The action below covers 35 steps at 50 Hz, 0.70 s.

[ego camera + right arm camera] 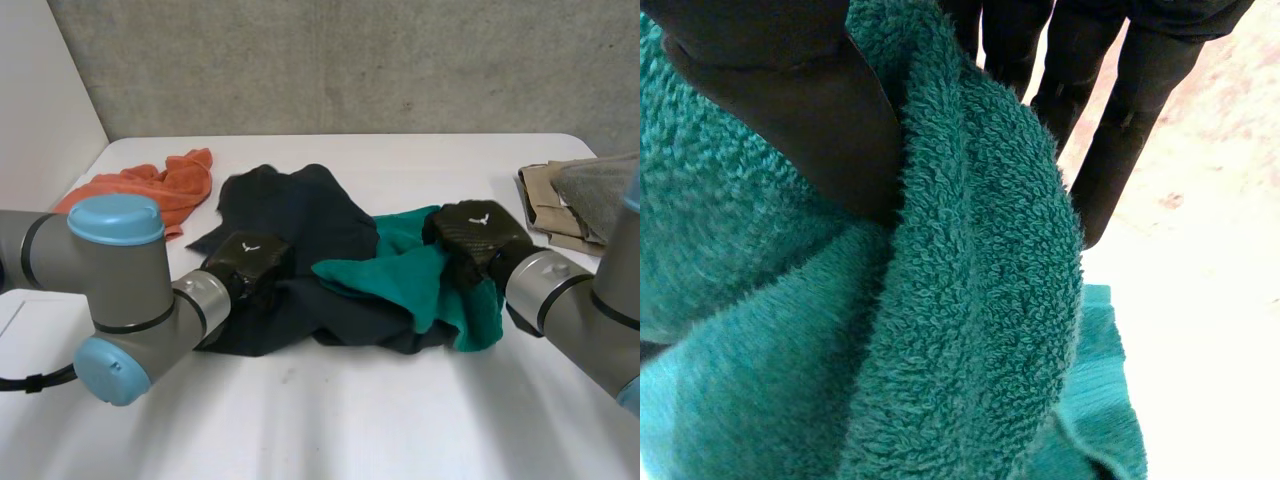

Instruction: Fold the laundry.

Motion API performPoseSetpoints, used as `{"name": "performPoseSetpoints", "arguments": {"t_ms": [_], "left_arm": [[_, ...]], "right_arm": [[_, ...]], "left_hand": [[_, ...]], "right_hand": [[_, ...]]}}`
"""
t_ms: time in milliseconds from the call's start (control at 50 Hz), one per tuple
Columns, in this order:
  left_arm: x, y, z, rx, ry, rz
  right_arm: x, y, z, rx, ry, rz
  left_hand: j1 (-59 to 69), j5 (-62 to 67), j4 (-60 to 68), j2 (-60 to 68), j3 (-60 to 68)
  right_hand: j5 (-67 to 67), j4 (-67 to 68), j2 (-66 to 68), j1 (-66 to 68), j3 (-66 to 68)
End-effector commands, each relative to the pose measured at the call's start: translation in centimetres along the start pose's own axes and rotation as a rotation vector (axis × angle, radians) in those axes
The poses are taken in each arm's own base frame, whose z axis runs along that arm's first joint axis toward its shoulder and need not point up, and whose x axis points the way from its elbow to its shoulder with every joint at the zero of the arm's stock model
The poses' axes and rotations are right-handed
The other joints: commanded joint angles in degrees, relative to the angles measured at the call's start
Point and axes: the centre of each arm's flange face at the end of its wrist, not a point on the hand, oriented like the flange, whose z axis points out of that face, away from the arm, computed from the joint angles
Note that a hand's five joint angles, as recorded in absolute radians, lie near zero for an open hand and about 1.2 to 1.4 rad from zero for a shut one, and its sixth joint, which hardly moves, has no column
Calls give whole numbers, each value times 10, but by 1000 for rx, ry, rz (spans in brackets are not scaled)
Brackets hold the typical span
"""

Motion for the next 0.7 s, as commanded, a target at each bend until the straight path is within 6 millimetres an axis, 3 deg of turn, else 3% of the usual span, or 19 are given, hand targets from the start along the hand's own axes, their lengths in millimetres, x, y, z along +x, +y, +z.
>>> {"name": "performPoseSetpoints", "arguments": {"t_ms": [20, 80, 100, 160, 180, 200, 260, 340, 380, 480, 500, 540, 560, 600, 700], "left_arm": [[-30, -33, 4, 98, -112, 25], [-66, -59, 3, 178, -256, 62], [-96, -80, 0, 244, -372, 96], [-142, -109, -8, 340, -554, 137], [-170, -128, -16, 405, -661, 158], [-184, -137, -20, 437, -712, 163], [-229, -161, -31, 539, -848, 176], [-265, -164, -32, 567, -916, 178], [-271, -158, -26, 550, -913, 176], [-268, -118, 0, 433, -816, 161], [-266, -112, 3, 418, -798, 159], [-260, -104, 7, 395, -761, 154], [-253, -98, 9, 378, -728, 149], [-243, -95, 8, 362, -696, 146], [-213, -96, -4, 343, -633, 143]], "right_arm": [[11, -15, -4, 39, 28, -7], [18, -19, -5, 50, 47, -9], [24, -23, -5, 61, 62, -9], [27, -26, -5, 71, 67, -13], [28, -27, -5, 75, 64, -13], [28, -26, -4, 74, 61, -13], [23, -24, -4, 67, 41, -17], [10, -16, -5, 41, -1, -29], [3, -12, -5, 26, -19, -37], [-14, 2, -3, -9, -69, -74], [-16, 3, -2, -11, -74, -79], [-18, 5, -1, -16, -80, -87], [-21, 7, 0, -21, -87, -94], [-23, 5, 1, -19, -91, -97], [-40, 3, -3, -4, -142, -113]], "left_hand": [[152, 164, 159, 158, 180], [152, 164, 159, 158, 180], [152, 164, 159, 158, 180], [152, 164, 159, 158, 180], [152, 164, 159, 158, 180], [152, 164, 159, 158, 180], [152, 164, 159, 158, 180], [152, 164, 159, 158, 180], [152, 164, 159, 158, 180], [152, 164, 159, 158, 180], [111, 122, 118, 116, 139], [-126, -114, -119, -120, -97], [-357, -345, -350, -351, -328], [-505, -493, -498, -499, -477], [-548, -536, -541, -542, -520]], "right_hand": [[130, 118, 132, 181, 123], [130, 118, 132, 181, 123], [130, 118, 132, 181, 123], [130, 118, 132, 181, 123], [130, 118, 132, 181, 123], [130, 118, 132, 181, 123], [130, 118, 132, 181, 123], [130, 118, 132, 181, 123], [130, 118, 132, 181, 123], [130, 118, 132, 181, 123], [130, 118, 132, 181, 123], [130, 118, 132, 181, 123], [130, 118, 132, 181, 123], [130, 118, 132, 181, 123], [111, 100, 113, 163, 104]]}}
